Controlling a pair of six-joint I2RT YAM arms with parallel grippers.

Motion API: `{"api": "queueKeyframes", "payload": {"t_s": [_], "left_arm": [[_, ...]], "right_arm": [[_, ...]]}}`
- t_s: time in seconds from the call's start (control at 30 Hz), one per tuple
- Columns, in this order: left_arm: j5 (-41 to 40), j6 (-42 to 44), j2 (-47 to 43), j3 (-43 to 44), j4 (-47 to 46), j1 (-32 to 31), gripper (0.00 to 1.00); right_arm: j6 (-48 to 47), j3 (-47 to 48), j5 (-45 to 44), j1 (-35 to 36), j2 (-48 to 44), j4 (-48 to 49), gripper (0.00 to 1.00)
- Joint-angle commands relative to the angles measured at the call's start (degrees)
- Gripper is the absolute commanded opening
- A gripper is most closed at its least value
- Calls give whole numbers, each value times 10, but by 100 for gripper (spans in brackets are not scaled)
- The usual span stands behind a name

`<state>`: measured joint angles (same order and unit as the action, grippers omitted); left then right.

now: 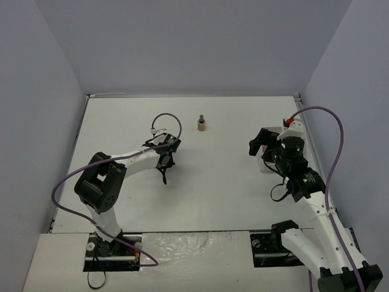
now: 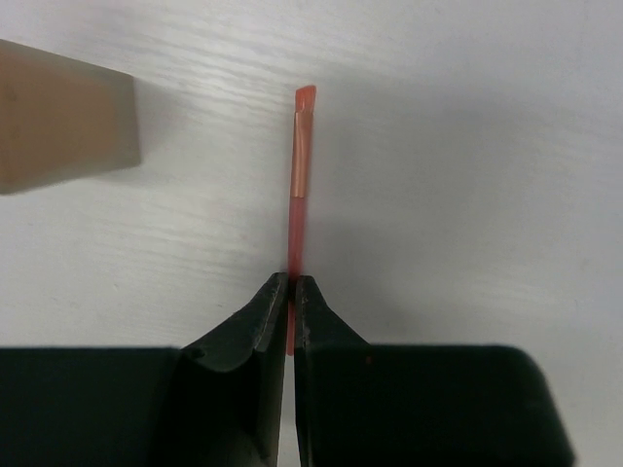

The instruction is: Organize the makeup

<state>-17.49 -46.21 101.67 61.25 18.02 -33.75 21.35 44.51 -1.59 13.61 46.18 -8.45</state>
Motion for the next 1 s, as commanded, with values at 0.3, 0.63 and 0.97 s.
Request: {"api": "queueKeyframes", "payload": {"t_s": [0.3, 0.63, 0.97], "left_arm": [[103, 226, -217, -55, -225, -93, 0], [205, 291, -283, -56, -290, -137, 0], [234, 281, -305, -53, -311, -155, 0]], "right_arm": [[-7, 121, 272, 11, 108, 26, 96], [36, 200, 331, 101, 215, 58, 78], [82, 189, 321, 111, 256, 100, 61]]}}
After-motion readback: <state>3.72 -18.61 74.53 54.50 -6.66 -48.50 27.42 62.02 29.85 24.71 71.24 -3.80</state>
